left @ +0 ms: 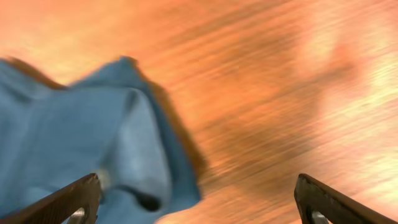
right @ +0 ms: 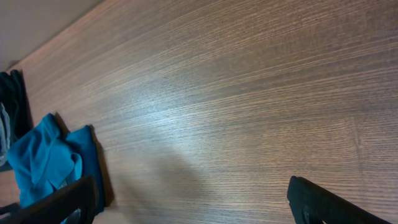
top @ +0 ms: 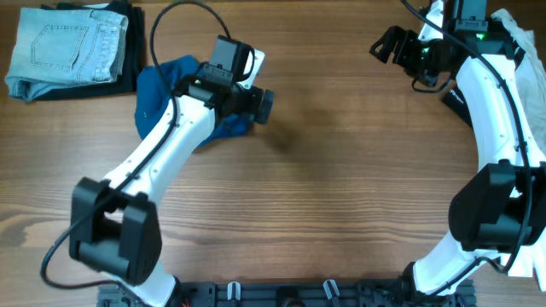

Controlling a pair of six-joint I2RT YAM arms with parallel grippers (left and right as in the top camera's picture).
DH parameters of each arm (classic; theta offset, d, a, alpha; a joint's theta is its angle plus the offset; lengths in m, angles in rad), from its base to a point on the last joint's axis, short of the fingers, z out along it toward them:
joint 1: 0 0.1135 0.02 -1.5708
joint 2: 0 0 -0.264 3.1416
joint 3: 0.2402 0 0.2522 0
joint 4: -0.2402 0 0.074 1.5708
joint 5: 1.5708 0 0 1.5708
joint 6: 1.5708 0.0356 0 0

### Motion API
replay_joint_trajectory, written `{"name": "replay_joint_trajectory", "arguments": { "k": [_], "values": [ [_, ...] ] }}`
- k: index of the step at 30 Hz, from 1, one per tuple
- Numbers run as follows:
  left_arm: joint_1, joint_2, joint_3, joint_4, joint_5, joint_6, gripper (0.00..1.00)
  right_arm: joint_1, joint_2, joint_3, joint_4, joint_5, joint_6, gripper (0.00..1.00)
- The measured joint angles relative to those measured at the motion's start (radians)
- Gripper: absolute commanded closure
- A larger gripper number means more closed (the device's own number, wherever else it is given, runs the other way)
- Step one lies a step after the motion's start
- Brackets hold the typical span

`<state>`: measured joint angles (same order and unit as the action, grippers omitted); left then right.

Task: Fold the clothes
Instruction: 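Grasp the teal bundle from above with the left gripper, then lift the bundle and carry it toward the jeans stack at top-left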

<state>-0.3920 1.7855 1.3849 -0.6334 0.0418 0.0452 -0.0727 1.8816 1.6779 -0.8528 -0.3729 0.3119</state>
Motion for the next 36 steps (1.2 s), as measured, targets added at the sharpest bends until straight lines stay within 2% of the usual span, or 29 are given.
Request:
{"name": "replay_joint_trajectory", "arguments": {
  "k": [2,7,13,23,36],
  "values": [
    [0.002,0.035,0.000,0.015,0.028,-0.052,0.00,0.000,0.000,0.000,-0.001,0.000,-0.001,0.02],
    [0.030,0.092,0.000,0.035,0.036,-0.269,0.01,0.002,0.000,0.000,-0.011,0.000,-0.003,0.01],
    [0.066,0.096,0.000,0.036,0.008,-0.358,0.00,0.011,0.000,0.000,-0.015,0.000,-0.004,0.01],
    [0.066,0.196,0.000,0.023,-0.060,-0.386,0.00,0.011,0.000,0.000,-0.023,0.000,-0.004,0.02],
    [0.065,0.266,0.008,0.085,-0.116,-0.268,0.00,0.011,0.000,0.000,-0.023,0.000,-0.003,0.02]
  ]
}}
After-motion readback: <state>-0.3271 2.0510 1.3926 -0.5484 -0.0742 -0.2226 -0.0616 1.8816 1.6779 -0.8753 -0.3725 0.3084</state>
